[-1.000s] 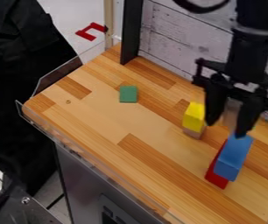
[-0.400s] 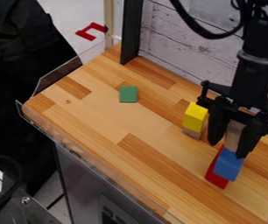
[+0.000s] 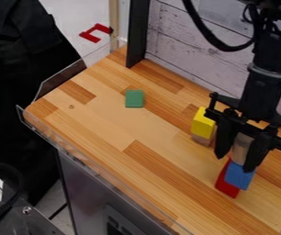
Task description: Put the cylinder to the blue cube
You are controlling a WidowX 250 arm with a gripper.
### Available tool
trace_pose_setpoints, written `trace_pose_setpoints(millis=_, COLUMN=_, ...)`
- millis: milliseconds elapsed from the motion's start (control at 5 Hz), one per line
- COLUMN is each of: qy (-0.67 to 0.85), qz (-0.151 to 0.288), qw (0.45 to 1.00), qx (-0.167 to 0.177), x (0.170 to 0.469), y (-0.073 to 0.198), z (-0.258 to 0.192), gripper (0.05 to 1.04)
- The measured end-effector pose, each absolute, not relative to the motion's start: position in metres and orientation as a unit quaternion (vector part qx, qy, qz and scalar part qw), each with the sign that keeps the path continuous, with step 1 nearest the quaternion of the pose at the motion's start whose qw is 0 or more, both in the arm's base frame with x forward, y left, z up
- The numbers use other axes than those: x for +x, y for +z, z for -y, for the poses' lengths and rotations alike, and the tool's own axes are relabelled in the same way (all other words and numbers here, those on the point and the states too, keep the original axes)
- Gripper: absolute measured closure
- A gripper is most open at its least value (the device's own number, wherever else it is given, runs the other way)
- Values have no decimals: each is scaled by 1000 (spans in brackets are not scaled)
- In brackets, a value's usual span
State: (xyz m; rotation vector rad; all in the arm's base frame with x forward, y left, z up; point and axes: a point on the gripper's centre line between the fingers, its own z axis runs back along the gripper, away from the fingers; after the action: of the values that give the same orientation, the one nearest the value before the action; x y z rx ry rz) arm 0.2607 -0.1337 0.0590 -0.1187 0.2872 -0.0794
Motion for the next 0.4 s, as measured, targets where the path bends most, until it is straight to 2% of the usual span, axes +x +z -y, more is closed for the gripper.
trace_pose_setpoints(millis=400, qy=-39, qz=-141, qw=988, qx=-51, x=262, y=59, z=136, gripper=558)
